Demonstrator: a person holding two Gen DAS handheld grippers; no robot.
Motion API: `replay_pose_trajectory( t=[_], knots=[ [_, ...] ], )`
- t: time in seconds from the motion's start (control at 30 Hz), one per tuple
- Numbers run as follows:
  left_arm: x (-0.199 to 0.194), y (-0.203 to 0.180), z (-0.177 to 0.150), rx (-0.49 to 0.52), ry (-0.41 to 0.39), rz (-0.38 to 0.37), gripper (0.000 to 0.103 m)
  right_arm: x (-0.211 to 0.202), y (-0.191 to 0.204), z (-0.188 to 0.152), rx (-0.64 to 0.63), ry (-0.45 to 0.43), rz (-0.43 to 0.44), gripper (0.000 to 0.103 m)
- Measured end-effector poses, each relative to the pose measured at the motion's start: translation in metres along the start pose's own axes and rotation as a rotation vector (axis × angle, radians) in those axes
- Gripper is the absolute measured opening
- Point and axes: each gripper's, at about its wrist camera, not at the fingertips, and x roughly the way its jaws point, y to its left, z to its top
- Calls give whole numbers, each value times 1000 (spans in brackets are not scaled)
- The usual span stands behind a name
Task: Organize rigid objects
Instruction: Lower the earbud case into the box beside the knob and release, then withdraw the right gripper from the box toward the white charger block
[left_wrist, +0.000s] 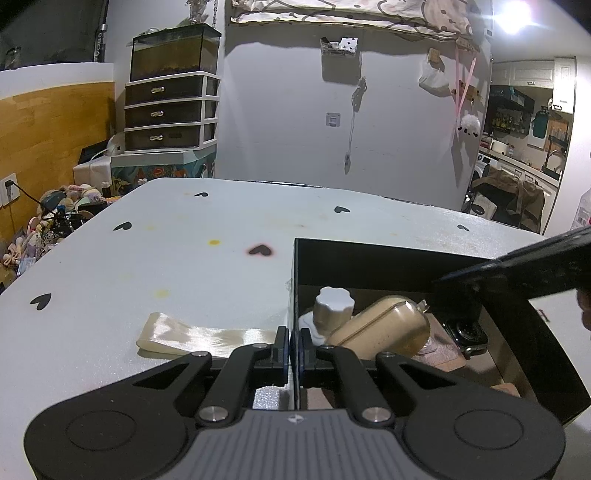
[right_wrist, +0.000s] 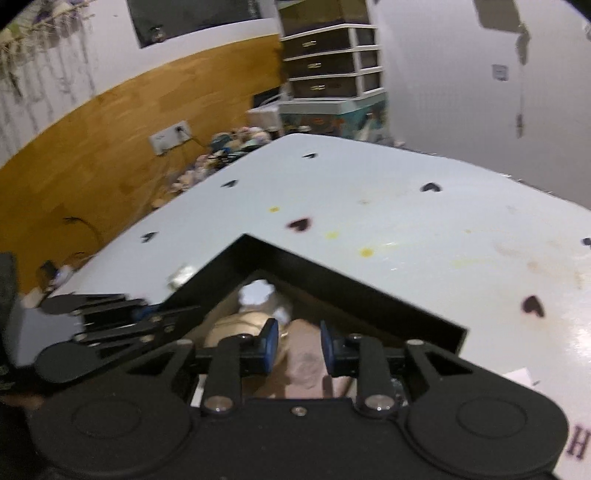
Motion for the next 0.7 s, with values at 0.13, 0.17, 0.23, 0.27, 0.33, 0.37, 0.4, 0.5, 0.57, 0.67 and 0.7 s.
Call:
replay_pose_trajectory(
  t=[0.13,0.17,0.23,0.27,0.33,0.37,0.4,0.5,0.57,0.67,0.7],
  knots=[
    [0,0,0,0,0,2,3,9,15,-5,-40,31,25,16],
    [0,-1,0,6,-3,9,3,8,19,-6,-62,26,17,12],
    [0,-2,0,9,-2,13,3,7,22,-6,-73,33,12,12],
    [0,-1,0,9,-1,13,3,6,21,-7,-67,42,25,12],
    [0,-2,0,9,0,13,3,3,21,-10,-65,63,54,12],
    [0,-2,0,9,0,14,3,2,23,-12,-69,71,63,12],
    [0,-2,0,8,0,13,3,-1,26,-14,-81,75,65,14],
    [0,-2,0,5,1,13,3,-3,31,-19,-97,86,74,17],
    [0,-2,0,4,2,12,3,-4,32,-20,-94,90,79,17],
    [1,-1,0,3,3,12,3,-9,34,-20,-90,75,80,18],
    [1,-1,1,4,3,12,3,-12,35,-20,-90,66,78,18]
  ],
)
